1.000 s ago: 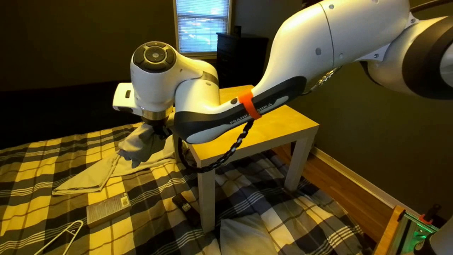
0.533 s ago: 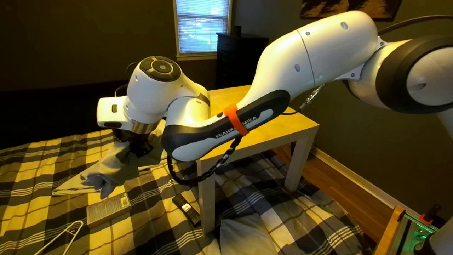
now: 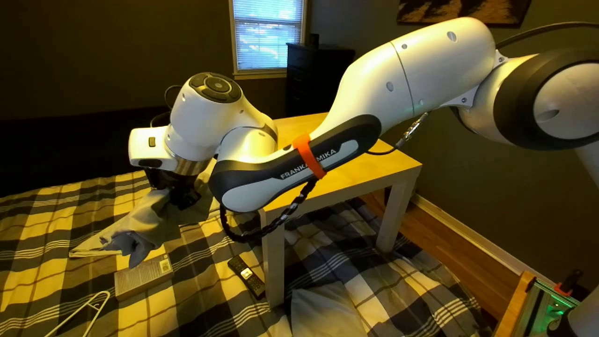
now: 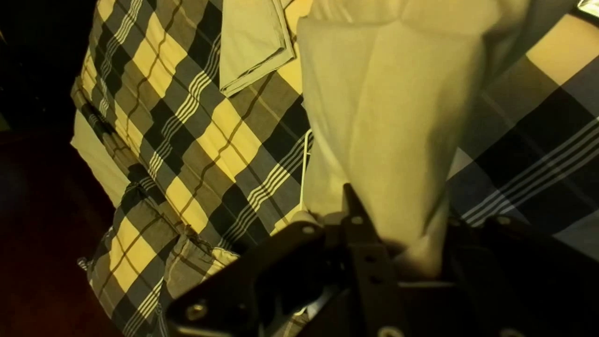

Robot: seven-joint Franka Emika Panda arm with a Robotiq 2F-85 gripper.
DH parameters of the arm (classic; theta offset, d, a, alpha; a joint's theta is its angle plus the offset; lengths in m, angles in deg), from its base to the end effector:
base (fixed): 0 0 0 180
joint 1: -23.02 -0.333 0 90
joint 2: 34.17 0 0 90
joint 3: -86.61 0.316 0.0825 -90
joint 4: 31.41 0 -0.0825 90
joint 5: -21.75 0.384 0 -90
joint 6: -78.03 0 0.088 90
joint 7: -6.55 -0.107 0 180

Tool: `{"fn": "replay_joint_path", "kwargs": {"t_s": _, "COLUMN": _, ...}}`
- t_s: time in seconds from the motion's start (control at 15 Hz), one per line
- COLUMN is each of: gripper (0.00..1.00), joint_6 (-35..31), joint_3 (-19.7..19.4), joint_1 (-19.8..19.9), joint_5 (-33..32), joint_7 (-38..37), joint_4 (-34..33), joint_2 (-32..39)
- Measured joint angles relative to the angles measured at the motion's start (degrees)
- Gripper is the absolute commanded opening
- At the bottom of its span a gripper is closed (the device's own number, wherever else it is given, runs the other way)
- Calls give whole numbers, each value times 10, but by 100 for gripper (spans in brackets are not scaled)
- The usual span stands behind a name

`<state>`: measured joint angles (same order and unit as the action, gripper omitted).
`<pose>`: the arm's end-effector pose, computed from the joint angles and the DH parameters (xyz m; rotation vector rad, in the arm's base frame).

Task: Take the cloth off of the table

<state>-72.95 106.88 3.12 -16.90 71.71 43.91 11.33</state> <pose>0.6381 0.4529 0.3453 1.2566 2.3552 0.6888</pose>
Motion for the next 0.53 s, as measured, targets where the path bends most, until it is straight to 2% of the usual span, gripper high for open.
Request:
{"fn": "replay_joint_path", "kwargs": {"t_s": 0.27, "gripper": 3, "joint_6": 13, "joint_3": 0, "joint_1": 0, "joint_5": 65, "joint_7": 54, "joint_4": 11, "joint_2": 20}}
{"fn": "replay_joint_path", "kwargs": {"t_s": 0.53, "gripper": 3, "joint_6": 55, "joint_3": 2, "joint_1": 1, "joint_5": 137, "joint_7": 115, "joint_4": 18, "joint_2": 44}}
